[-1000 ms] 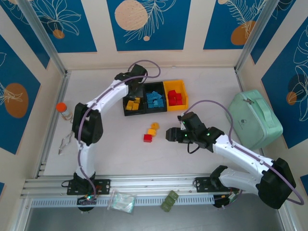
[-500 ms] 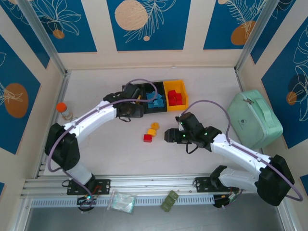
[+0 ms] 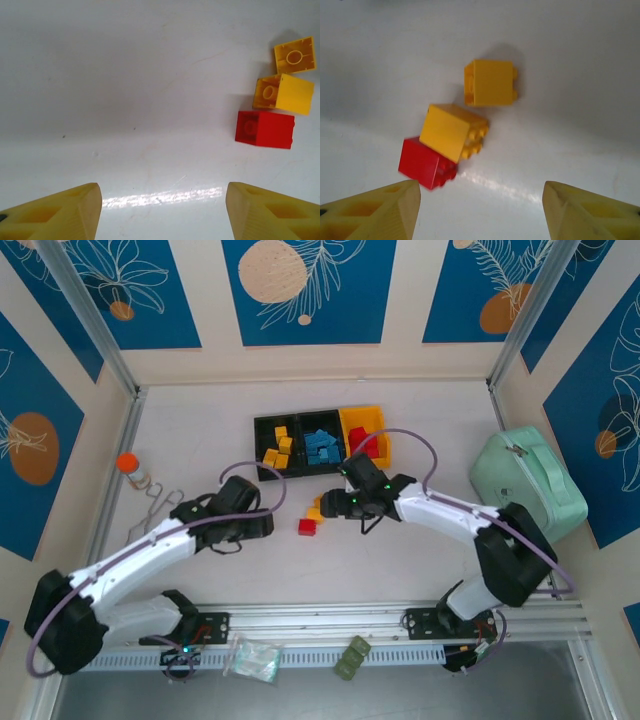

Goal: Sort the legos into containers by color

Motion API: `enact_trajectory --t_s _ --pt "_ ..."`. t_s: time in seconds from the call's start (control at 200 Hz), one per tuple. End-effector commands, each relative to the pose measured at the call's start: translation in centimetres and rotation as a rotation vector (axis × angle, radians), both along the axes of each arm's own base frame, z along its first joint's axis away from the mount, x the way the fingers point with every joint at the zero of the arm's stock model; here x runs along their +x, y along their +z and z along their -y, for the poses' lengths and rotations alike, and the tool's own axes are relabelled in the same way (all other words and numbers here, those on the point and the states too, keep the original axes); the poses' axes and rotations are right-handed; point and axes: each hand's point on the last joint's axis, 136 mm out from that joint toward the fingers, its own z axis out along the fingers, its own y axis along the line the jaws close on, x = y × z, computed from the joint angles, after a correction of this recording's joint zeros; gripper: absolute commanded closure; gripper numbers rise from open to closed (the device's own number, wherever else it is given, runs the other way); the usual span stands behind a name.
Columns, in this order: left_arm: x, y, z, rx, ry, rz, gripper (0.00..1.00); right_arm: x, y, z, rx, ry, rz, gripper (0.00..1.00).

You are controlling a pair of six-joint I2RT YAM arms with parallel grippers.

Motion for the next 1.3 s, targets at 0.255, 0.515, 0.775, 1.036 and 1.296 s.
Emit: enact_trajectory --t_s 0.255,0.515,0.775,1.036,1.296 --pt "-2.9 -2.1 -2.2 -0.038 0.095 -0.045 0.32 4.8 -4.4 -1.5 -0.081 -0.021 -0.039 0.38" --pt "-2.9 -3.1 -2.1 -0.028 0.098 -0.064 0.32 5.5 -5.9 -2.9 -0.096 0.011 -0.073 0.48" --pt "-3.0 -3.5 -2.3 -0.021 0.107 -0.07 0.32 4.9 -5.8 -3.5 -0.12 0.044 -0.062 0.68" --pt "-3.0 -3.4 -2.7 -0.021 0.137 -0.065 0.32 5.3 -1.2 -4.3 -0.093 0.072 0.018 0.72" --pt "-3.7 -3.3 -3.7 -0.038 0.19 -0.053 0.32 6.4 3.2 -7.1 -0.051 0.125 0.094 0.73"
